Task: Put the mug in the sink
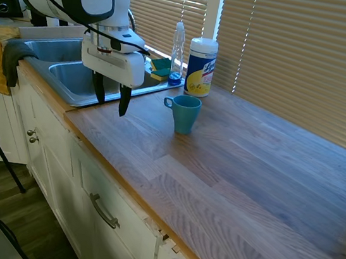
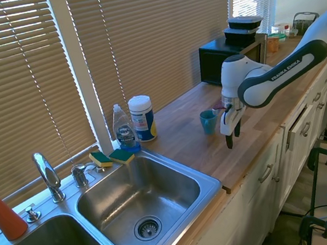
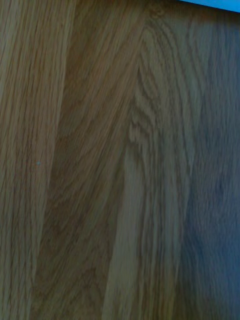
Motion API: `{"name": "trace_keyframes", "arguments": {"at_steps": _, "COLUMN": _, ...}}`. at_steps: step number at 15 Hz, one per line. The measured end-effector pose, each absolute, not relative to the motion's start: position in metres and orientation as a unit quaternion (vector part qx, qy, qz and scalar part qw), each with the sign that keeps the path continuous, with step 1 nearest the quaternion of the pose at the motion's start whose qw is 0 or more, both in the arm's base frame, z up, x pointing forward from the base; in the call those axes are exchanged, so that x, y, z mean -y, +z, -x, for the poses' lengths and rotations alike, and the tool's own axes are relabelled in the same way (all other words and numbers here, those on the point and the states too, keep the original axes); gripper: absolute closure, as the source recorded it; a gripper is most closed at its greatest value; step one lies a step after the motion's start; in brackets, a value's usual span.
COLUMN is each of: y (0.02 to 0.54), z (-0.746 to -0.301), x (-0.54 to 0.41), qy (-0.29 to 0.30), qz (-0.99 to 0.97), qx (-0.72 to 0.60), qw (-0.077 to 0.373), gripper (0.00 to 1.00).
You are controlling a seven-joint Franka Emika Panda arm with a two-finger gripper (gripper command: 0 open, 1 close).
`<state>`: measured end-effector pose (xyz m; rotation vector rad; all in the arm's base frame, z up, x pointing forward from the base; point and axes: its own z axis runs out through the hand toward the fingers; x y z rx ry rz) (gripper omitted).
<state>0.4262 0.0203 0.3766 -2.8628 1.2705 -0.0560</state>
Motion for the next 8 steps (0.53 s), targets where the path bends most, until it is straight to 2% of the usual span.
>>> {"name": "trace_keyframes", "arguments": {"at_steps": 4, "y": 0.381, "z": -0.429, "x": -0.019, "qy": -0.023, "qz": 0.913, "qx": -0.407, "qw": 0.006, "gripper": 0.00}}
{"name": "trace_keyframes", "arguments": {"at_steps": 8, "y": 0.406, "z": -0.444, "x": 0.003, "qy": -0.045, "qz": 0.897, "qx": -0.440, "qw": 0.027, "gripper": 0.00}}
